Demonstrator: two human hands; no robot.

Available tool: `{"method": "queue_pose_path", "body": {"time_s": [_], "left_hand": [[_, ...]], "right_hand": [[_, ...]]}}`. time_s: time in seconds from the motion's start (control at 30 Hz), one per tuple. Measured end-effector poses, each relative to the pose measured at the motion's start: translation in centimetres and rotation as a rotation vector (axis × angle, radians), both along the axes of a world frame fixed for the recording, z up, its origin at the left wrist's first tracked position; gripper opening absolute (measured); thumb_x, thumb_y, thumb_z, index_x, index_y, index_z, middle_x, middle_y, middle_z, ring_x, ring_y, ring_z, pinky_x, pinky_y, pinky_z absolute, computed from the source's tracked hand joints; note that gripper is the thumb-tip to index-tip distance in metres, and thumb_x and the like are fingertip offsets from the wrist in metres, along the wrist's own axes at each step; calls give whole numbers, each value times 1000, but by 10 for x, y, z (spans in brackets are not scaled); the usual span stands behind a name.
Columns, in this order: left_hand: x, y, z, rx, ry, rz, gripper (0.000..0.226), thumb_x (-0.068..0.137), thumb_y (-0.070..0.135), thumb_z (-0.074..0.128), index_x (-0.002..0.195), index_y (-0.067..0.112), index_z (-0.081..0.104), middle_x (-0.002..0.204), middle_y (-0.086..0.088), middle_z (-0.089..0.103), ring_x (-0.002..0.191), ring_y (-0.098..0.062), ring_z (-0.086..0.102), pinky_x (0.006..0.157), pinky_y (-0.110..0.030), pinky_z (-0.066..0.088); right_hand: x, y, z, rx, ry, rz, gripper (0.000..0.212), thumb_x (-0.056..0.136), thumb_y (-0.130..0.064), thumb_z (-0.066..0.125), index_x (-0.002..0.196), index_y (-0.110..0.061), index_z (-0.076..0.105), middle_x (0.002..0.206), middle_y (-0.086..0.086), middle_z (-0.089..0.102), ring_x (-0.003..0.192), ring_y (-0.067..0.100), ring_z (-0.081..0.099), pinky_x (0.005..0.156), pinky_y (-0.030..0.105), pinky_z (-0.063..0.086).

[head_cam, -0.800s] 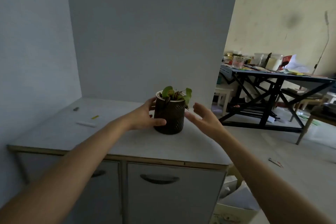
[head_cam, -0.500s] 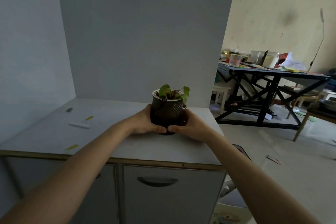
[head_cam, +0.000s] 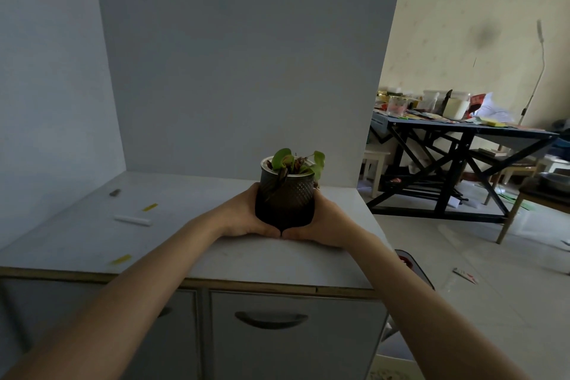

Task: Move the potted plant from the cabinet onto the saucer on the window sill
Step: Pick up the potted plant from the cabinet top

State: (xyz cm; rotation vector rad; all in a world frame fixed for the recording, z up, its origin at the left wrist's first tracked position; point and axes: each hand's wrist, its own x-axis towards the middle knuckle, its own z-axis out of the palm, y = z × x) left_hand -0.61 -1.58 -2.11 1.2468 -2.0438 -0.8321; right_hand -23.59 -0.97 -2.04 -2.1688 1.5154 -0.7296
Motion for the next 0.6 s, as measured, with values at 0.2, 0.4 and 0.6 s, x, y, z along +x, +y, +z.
{"method": "queue_pose_path", "body": {"time_s": [0.2,0.4,0.6], "left_hand": [[0,1,3,1,40,43,112,45,30,100,143,25,46,133,10,65,123,-7,60,107,-37,50],[1,3,8,16,61,63,108,47,23,100,142,21,47,132,5,66,123,-12,61,109,-40,49],[-5,11,34,-23,80,48,97,56,13,98,139,24,49,131,6,66,121,-11,61,105,-34,51]], "right_hand": [[1,0,1,-24,-45,4,122,49,-61,93,150,-25,35,144,-3,56,131,19,53,107,38,48],[0,2,4,-69,-80,21,114,52,-57,95,148,-24,42,135,-9,58,124,11,54,89,14,43],[-7,6,26,-67,-139,80,106,57,-46,96,146,-24,43,134,-6,60,124,14,56,94,21,48]]}}
